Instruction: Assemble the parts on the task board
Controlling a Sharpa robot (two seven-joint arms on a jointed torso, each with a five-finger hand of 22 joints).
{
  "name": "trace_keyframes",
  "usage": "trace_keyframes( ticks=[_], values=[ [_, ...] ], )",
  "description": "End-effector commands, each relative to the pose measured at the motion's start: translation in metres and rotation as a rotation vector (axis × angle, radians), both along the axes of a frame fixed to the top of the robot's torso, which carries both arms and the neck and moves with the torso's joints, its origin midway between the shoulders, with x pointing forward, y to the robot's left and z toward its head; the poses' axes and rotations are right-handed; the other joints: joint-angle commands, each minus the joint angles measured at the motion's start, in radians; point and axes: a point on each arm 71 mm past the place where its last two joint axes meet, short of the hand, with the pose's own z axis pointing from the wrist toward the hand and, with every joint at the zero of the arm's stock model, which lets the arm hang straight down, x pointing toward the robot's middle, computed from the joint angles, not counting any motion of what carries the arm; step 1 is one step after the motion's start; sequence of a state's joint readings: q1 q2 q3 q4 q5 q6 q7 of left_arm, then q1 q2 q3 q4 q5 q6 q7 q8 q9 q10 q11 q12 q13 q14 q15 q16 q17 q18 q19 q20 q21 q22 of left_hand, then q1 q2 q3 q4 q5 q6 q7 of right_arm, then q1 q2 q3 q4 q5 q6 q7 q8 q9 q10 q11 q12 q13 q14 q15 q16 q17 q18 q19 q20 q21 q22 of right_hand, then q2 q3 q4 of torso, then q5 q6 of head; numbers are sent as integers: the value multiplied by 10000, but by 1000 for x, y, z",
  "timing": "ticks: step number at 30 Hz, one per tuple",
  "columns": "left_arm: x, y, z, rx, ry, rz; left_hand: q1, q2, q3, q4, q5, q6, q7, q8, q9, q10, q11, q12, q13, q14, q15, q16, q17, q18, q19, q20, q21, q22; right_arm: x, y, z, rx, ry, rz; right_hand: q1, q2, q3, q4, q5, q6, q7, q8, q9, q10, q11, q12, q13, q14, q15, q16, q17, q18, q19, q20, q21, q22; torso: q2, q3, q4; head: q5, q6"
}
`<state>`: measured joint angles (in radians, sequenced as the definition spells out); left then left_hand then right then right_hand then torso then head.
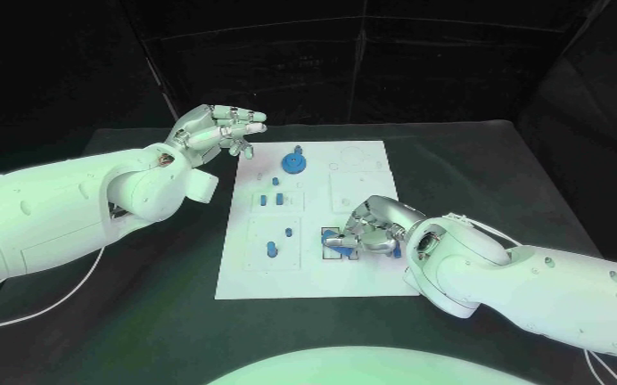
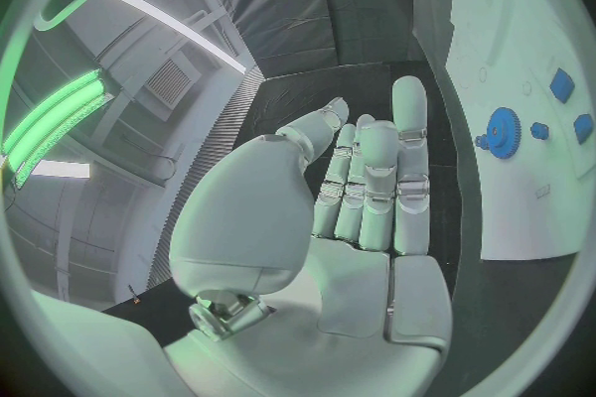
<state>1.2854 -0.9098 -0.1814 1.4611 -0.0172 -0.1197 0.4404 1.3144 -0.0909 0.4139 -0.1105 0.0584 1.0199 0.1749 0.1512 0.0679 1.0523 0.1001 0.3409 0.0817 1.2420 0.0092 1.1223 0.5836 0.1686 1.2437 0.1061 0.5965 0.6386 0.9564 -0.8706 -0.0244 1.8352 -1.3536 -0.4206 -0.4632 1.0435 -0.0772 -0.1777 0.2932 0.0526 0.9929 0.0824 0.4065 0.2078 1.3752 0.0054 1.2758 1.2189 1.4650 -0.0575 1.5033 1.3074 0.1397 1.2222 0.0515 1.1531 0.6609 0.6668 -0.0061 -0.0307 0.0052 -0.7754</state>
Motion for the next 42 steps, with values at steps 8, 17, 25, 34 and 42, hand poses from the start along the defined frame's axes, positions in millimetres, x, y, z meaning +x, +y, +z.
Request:
trace_keyframes(
  ticks=[8,17,25,34,42],
  values=[
    [-1,1,1,-33,-23,-65,-51,15,-76,-11,53,-70,-3,-6,-13,-73,6,36,7,-26,29,33,-13,127,74,9,-64,-16,-3,-6,2,-335,-58,206,53,126,99,0,51,77,-43,120,42,57,-29,78,86,721,-60,-9,981,81,61,-46,51,126,-4,-3,2,19,-28],
    [-1,2,1,-38,-15,-75,-51,15,-76,-11,53,-70,-3,-6,-13,-73,6,36,7,-26,29,33,-13,127,74,9,-64,-16,-8,-5,0,-313,589,445,32,322,125,-2,107,107,-69,181,75,137,-53,164,186,732,-81,2,1015,69,104,-64,84,199,-1,0,1,15,-32],
    [-1,2,1,-48,-2,-101,-55,10,-85,-12,51,-82,7,-6,-12,-88,14,43,7,-43,35,15,-63,126,76,13,-68,-20,-11,0,-1,109,1183,521,177,519,106,-34,410,90,-83,230,108,169,-69,188,224,744,-97,17,1061,64,123,-85,91,217,4,-1,14,16,-49],
    [-1,3,1,-39,54,-140,-61,14,-90,-7,51,-90,12,-6,-11,-98,20,48,7,-60,40,-4,-108,126,76,17,-72,-23,-12,1,-2,239,1382,547,379,682,63,-60,682,64,-86,264,133,178,-73,190,239,748,-102,19,1078,62,130,-93,89,224,7,1,8,41,-81],
    [-1,2,1,-35,59,-138,-61,14,-90,-7,51,-90,12,-6,-11,-98,20,48,7,-60,40,-4,-108,126,76,17,-72,-23,-10,-2,-3,206,1387,471,861,866,10,-156,1057,33,-91,312,167,188,-77,192,261,749,-107,14,1086,61,137,-98,84,233,6,-5,10,41,-93]
  ],
)
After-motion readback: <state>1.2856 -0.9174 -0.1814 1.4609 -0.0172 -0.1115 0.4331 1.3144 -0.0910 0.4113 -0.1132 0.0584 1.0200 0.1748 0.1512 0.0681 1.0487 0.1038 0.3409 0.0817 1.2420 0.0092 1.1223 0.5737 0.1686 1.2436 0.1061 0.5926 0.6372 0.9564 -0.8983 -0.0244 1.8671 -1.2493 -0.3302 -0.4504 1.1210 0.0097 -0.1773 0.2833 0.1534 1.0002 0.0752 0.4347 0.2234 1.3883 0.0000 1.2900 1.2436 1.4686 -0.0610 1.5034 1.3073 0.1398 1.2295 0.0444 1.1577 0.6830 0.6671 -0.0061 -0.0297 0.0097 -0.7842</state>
